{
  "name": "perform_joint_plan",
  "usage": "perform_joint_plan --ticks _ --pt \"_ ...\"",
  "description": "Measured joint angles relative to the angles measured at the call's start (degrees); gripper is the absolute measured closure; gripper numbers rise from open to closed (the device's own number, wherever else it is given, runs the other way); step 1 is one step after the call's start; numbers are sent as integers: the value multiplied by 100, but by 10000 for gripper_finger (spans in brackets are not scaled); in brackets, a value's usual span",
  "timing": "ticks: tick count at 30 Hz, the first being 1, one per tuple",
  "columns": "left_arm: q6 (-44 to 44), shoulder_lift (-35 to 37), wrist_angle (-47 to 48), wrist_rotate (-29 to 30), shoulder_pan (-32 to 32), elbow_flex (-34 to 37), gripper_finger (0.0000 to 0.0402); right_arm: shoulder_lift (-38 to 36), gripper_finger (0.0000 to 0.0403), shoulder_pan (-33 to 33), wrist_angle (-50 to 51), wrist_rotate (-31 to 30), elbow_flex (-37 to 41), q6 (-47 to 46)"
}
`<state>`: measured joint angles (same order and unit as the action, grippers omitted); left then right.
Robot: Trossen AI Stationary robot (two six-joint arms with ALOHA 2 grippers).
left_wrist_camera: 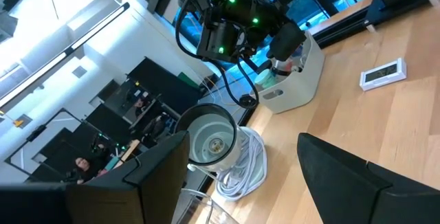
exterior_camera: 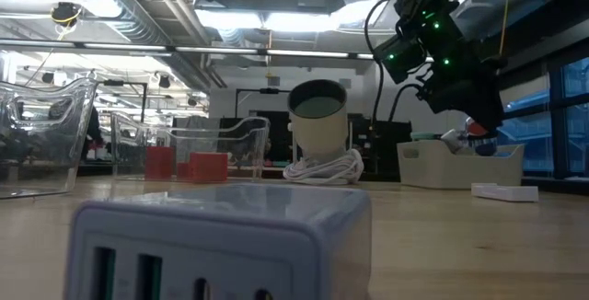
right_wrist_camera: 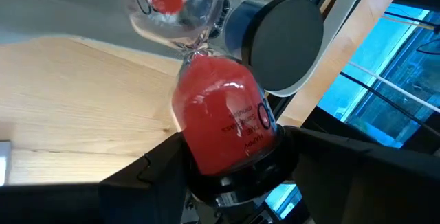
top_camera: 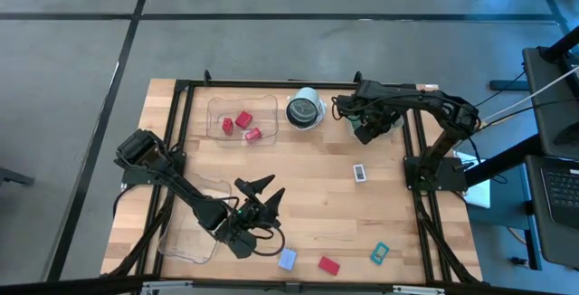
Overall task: Pick & Place Office items
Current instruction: Put the red hourglass into the gray bin
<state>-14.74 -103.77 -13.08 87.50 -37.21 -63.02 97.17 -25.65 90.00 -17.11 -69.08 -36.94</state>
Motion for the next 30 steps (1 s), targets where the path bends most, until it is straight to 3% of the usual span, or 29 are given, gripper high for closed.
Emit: perform_joint_plan --ticks 30 --pt "59 0 0 -15 0 -2 135 225 190 292 -109 144 -2 -502"
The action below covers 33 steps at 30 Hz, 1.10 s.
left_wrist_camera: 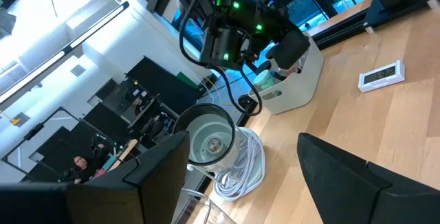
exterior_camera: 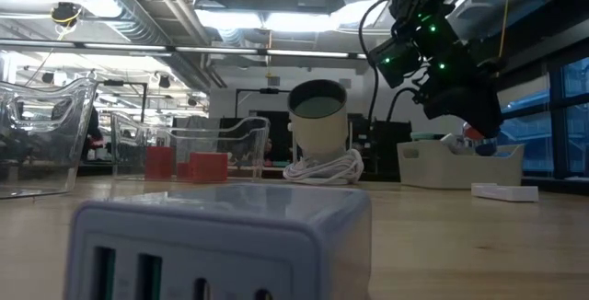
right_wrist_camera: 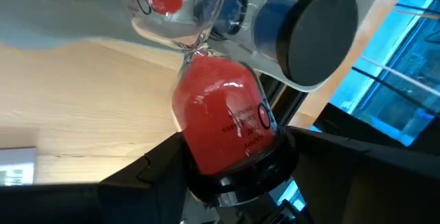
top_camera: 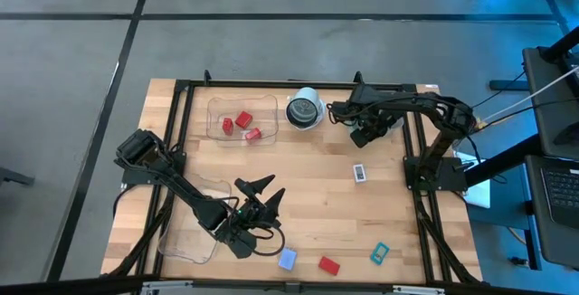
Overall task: Pick & Place Office items
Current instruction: Put the red hourglass into the gray bin, then put the white digital clock into the bottom transparent bin
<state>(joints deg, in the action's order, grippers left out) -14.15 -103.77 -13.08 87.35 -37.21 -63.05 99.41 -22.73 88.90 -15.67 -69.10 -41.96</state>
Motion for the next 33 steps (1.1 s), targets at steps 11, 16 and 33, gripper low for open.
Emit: perform_joint_plan --ticks 11,16,33 --pt "-4 0 0 0 0 -2 135 278 190 110 6 -377 0 106" --pt "-4 0 0 0 0 -2 135 278 188 110 -6 -489 0 155" --pt "-7 0 0 0 0 -1 135 276 168 110 -59 -645 0 219"
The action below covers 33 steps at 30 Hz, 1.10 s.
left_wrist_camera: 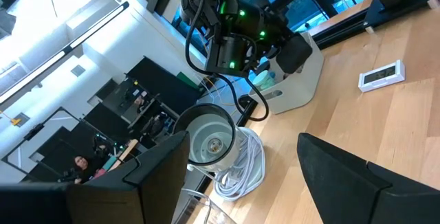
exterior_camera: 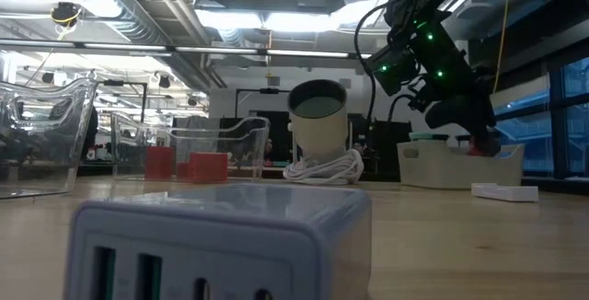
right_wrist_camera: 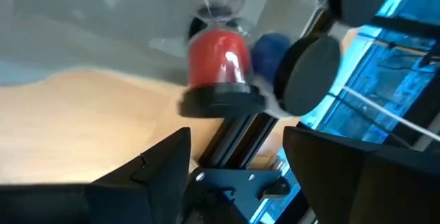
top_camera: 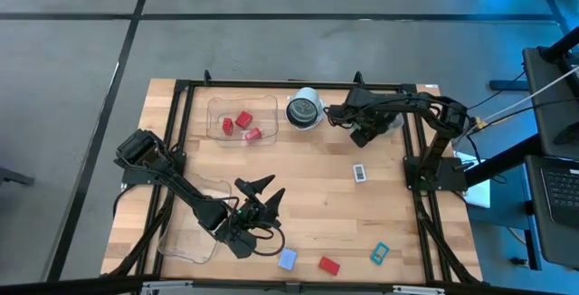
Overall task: Pick & Place Office items
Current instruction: Put the white digital clock into the bottom transparent bin
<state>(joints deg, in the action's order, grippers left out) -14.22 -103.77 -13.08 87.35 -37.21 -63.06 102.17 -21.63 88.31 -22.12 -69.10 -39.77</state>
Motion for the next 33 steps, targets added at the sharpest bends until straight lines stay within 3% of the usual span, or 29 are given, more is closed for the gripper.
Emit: perform_joint_plan --ticks 10,17,22,26,33 --pt "-7 0 2 0 0 0 135 -15 168 136 174 -297 -344 150" --pt "-4 0 2 0 -27 -1 135 -660 167 726 166 -299 -794 -28" --pt "-5 0 2 0 -67 0 135 -1425 167 1539 55 -71 -798 -679" --pt "-4 20 -68 0 -61 1 135 -1926 167 2545 -300 44 -800 -1632" --pt "7 444 -319 -44 -100 -1 135 -2094 167 4171 -444 -274 -800 -3435"
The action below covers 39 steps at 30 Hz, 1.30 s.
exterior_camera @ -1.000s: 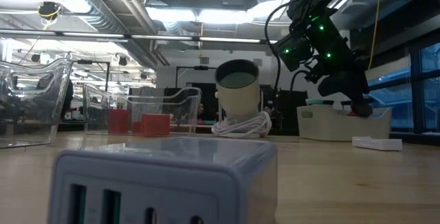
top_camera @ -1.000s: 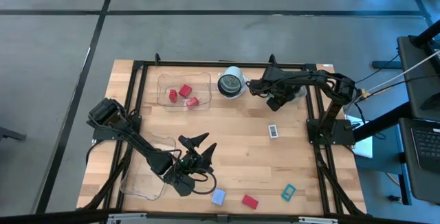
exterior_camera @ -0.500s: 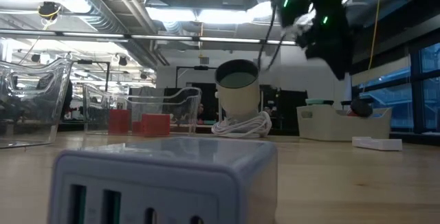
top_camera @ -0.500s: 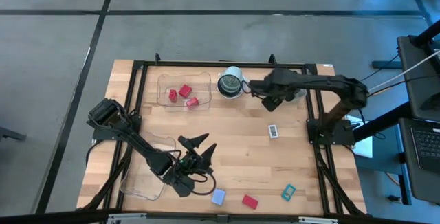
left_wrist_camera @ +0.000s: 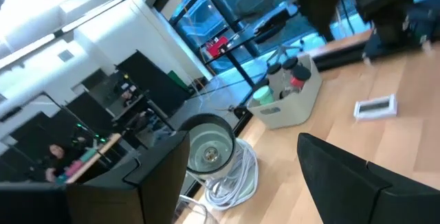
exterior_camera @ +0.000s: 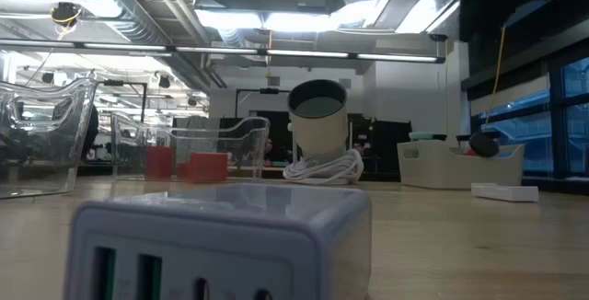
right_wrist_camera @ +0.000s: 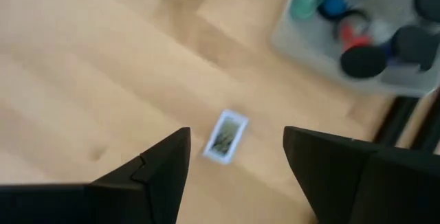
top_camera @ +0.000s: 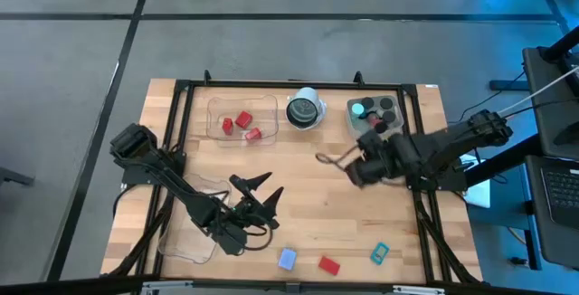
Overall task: Pick & Place Office items
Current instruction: Put the white digital clock into the bottom transparent bin
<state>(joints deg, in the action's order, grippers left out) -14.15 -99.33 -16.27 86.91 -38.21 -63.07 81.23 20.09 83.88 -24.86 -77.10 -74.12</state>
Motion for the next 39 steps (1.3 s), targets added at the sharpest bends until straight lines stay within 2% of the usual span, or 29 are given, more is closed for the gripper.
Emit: perform_joint_plan --ticks 5,9,15,21,24,33,39 --pt "94 439 -35 -212 -148 0 135 201 160 706 -134 -170 58 -973" --pt "229 684 -30 -332 -300 0 135 435 140 982 -585 -189 480 -1721" --pt "240 835 -23 -311 -475 0 135 816 114 1074 -1483 -410 1345 -2693" --pt "242 844 -22 -306 -605 0 135 953 94 992 -1940 -404 2026 -3472" --pt "245 844 -22 -306 -652 0 135 959 86 952 -2092 -181 2392 -3848" --pt "386 844 -24 -301 -714 0 135 962 84 925 -4044 -180 3591 -4049" --pt "452 844 -24 -282 -711 0 135 935 86 891 -4264 -258 3903 -3920"
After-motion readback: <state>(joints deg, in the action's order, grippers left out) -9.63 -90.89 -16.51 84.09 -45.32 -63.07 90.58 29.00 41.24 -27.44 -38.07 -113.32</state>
